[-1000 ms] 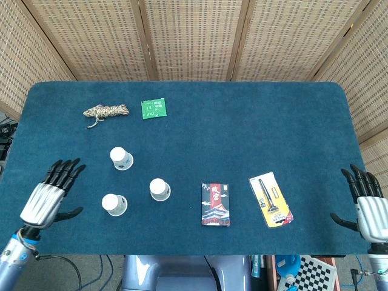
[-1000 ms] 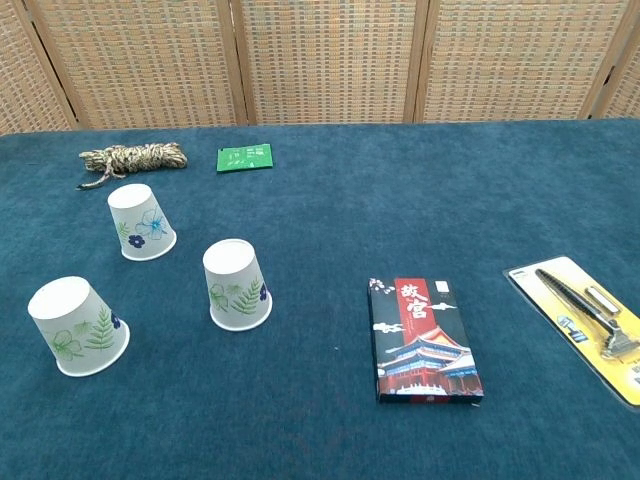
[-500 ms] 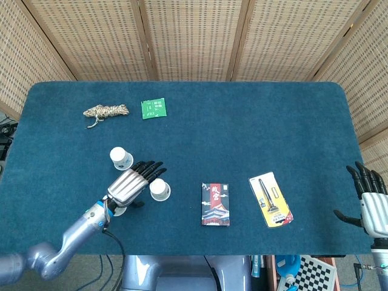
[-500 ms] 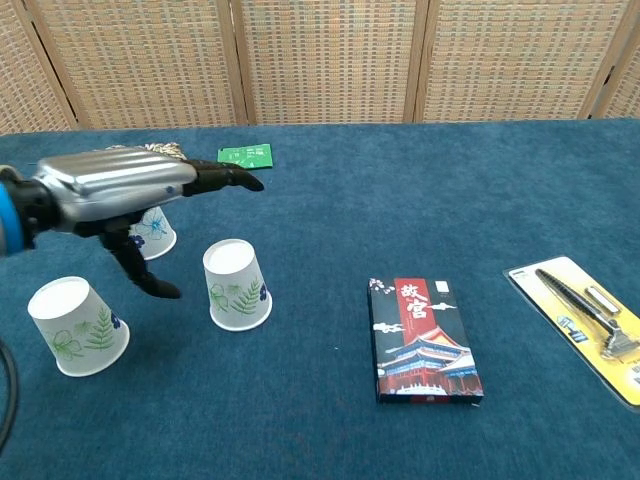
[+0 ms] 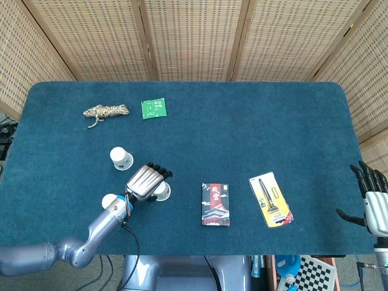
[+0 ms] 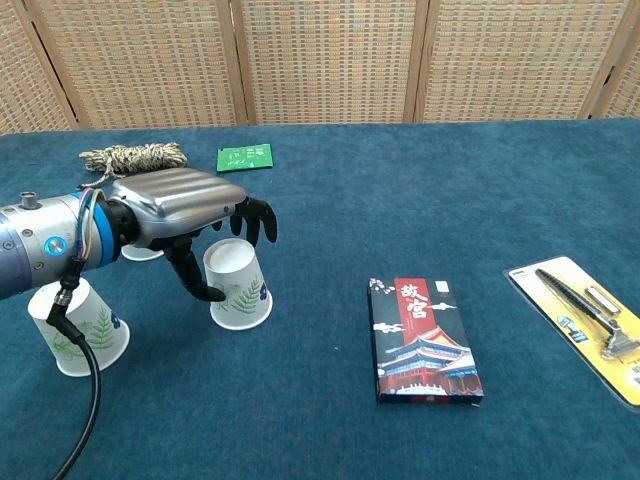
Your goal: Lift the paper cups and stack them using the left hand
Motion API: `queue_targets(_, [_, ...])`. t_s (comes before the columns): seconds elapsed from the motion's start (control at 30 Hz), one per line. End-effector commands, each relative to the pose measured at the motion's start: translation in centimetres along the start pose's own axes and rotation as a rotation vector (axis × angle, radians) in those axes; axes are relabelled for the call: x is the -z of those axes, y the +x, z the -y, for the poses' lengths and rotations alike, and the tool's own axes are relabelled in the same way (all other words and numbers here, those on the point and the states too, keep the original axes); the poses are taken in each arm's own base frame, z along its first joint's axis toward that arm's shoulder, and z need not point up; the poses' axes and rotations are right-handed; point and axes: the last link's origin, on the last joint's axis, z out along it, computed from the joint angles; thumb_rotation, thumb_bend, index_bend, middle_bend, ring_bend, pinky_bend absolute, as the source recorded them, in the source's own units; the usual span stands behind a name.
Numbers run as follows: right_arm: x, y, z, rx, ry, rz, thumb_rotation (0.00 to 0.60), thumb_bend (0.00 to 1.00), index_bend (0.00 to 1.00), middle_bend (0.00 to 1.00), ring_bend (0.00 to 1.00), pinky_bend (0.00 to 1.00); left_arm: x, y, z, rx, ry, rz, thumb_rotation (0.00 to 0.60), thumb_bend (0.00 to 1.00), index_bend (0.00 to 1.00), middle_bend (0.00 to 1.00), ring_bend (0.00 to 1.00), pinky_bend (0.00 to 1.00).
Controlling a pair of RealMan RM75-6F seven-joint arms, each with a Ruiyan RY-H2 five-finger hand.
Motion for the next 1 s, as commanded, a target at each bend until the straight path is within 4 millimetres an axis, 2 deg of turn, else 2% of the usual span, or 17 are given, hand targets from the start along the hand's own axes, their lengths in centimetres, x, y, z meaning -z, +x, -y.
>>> queue_targets(0.03, [0.0,0.0,0.0,-0.001,0.001,-0.002,0.600,0.00,0.00,0.00,0.00,0.00,-0.3,-0.2,-0.1,0.014,0.019,-0.005,0.600,0.23,0.33,0.41,0.35,0.36])
queue_targets(0.17, [0.0,0.0,0.0,-0.001,0.001,0.001,0.600,0.00,0.00,0.00,0.00,0.00,-0.5,-0.2,-0.3,0.023,0.038,-0.027,0.600,0.28,0.35,0.43,0.38,0.37])
queue_targets(0.4, [0.0,-0.1,0.0,0.000,0.002,0.001,0.600,0.00,0.00,0.00,0.00,0.00,-0.3,0.2,-0.2,0.039,0.045,-0.030,0.600,0.29,0.36,0.45,0.38,0.37])
queue_targets(0.6, [0.0,-0.1,0.1,0.002,0.002,0.003,0.600,0.00,0.00,0.00,0.00,0.00,0.6,2.4,0.0,0.075,0.043,-0.092,0.600,0.29,0.36,0.45,0.38,0.37])
queue_targets(0.87, [0.0,-0.4,0.3,0.013,0.008,0.009,0.600,0.00,0.00,0.00,0.00,0.00,4.0,7.0,1.9,0.112,0.045,-0.188,0.600,0.29,0.36,0.45,0.38,0.37])
queue_targets(1.0, [0.1,-0.7,0.8,0.024,0.020,0.014,0.600,0.00,0.00,0.00,0.00,0.00,7.9,8.0,4.5,0.085,0.061,-0.187,0.600,0.29,0.36,0.45,0.38,0.37])
